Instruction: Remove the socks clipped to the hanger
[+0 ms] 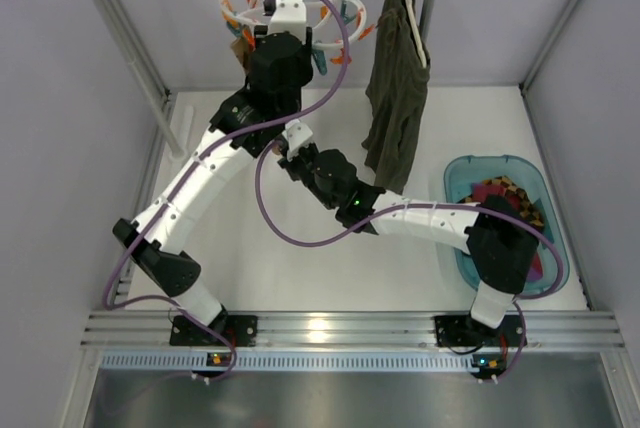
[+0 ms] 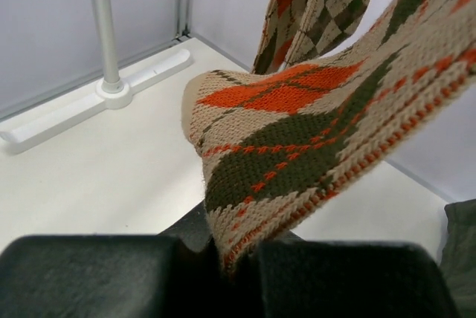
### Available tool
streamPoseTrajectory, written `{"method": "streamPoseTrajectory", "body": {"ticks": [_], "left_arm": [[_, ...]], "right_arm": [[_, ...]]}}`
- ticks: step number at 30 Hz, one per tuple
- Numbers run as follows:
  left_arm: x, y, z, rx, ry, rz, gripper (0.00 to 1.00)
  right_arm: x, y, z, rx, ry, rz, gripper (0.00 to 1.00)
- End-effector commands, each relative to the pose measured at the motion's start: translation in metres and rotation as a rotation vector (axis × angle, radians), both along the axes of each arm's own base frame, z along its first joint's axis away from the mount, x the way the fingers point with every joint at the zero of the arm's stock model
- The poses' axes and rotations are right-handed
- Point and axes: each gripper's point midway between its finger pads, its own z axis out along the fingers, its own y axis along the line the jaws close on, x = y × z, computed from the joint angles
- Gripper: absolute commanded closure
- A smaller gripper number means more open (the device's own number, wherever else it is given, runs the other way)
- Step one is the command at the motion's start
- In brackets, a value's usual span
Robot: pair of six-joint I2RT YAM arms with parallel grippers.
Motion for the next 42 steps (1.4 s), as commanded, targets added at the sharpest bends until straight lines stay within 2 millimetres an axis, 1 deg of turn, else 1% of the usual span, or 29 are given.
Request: {"method": "streamPoseTrajectory", "body": {"ticks": [1,4,6,7,8,9,10,11,12,13,15,16,17,18,19,20,23,24,25,28,29,30,31,33,34,37,38,41,42], "left_arm": [[-0.002,0.007,0.023,-0.018,-0.051,0.032,0.58],[-0.001,0.008,0.025,-0.016,-0.055,0.038,0.73],[0.0,0.007,0.024,-0.016,-0.054,0.038,0.78],[0.0,0.006,0.025,-0.02,-0.056,0.032,0.8],[0.0,0.006,0.026,-0.02,-0.056,0.032,0.84],[0.0,0.006,0.025,-0.022,-0.056,0.032,0.87],[0.001,0.006,0.024,-0.018,-0.054,0.035,0.94],[0.002,0.006,0.024,-0.019,-0.053,0.037,0.96],[0.002,0.006,0.023,-0.017,-0.053,0.035,0.94],[0.001,0.006,0.022,-0.018,-0.05,0.032,0.92],[-0.001,0.003,0.023,-0.026,-0.052,0.011,0.84],[-0.002,0.003,0.02,-0.023,-0.046,0.006,0.82],[-0.004,0.003,0.023,-0.031,-0.051,-0.007,0.77],[-0.005,0.003,0.023,-0.029,-0.05,-0.014,0.68],[-0.006,0.002,0.022,-0.027,-0.048,-0.023,0.64],[-0.007,0.001,0.023,-0.025,-0.05,-0.034,0.61],[-0.011,-0.003,0.026,-0.017,-0.053,-0.078,0.5],[-0.014,-0.003,0.029,-0.023,-0.059,-0.092,0.45],[-0.015,-0.004,0.028,-0.026,-0.058,-0.098,0.35],[-0.019,-0.007,0.031,-0.042,-0.063,-0.128,0.26],[-0.02,-0.007,0.033,-0.048,-0.066,-0.135,0.22],[-0.021,-0.008,0.033,-0.053,-0.066,-0.141,0.21],[-0.021,-0.009,0.034,-0.059,-0.069,-0.145,0.2],[-0.022,-0.009,0.035,-0.064,-0.07,-0.148,0.17],[-0.023,-0.008,0.036,-0.064,-0.072,-0.147,0.16],[-0.026,-0.005,0.04,-0.069,-0.079,-0.147,0.12],[-0.029,-0.004,0.042,-0.073,-0.084,-0.151,0.11],[-0.035,-0.004,0.044,-0.11,-0.088,-0.171,0.09],[-0.036,-0.003,0.045,-0.113,-0.09,-0.172,0.09]], "right_arm": [[-0.009,0.004,0.02,0.04,-0.033,0.013,1.0],[-0.012,-0.002,0.022,0.052,-0.037,0.012,1.0],[-0.015,-0.006,0.021,0.052,-0.035,0.016,1.0],[-0.019,-0.01,0.011,0.037,-0.025,0.019,1.0],[-0.025,-0.016,0.021,0.068,-0.042,0.022,1.0],[-0.03,-0.021,0.021,0.077,-0.043,0.027,1.0],[-0.037,-0.028,0.003,0.055,-0.026,0.04,1.0],[-0.048,-0.037,0.024,0.116,-0.057,0.06,1.0],[-0.055,-0.046,0.006,0.096,-0.034,0.072,1.0],[-0.068,-0.058,0.028,0.138,-0.054,0.102,1.0],[-0.091,-0.066,0.024,0.122,-0.008,0.189,1.0],[-0.108,-0.082,0.039,0.147,-0.002,0.222,1.0],[-0.115,-0.091,0.04,0.146,0.022,0.235,1.0],[-0.123,-0.102,0.02,0.078,0.123,0.231,1.0],[-0.127,-0.114,0.019,0.06,0.156,0.218,1.0],[-0.132,-0.135,0.033,0.079,0.162,0.197,1.0],[-0.141,-0.193,0.01,-0.024,0.287,0.071,1.0],[-0.145,-0.206,0.011,-0.022,0.314,0.05,1.0],[-0.154,-0.229,0.0,-0.066,0.356,0.016,1.0],[-0.149,-0.279,-0.001,-0.008,0.415,-0.2,1.0],[-0.147,-0.299,-0.01,-0.032,0.45,-0.294,1.0],[-0.143,-0.317,-0.004,0.026,0.469,-0.401,1.0],[-0.139,-0.332,-0.011,0.014,0.493,-0.486,1.0],[-0.131,-0.345,-0.015,0.012,0.524,-0.575,1.0],[-0.122,-0.347,-0.025,-0.036,0.558,-0.62,1.0],[-0.092,-0.381,-0.047,-0.045,0.647,-0.783,1.0],[-0.083,-0.412,-0.051,-0.006,0.665,-0.906,1.0],[-0.062,-0.433,-0.076,0.057,0.757,-0.939,0.91],[-0.059,-0.438,-0.082,0.065,0.776,-0.962,0.63]]}}
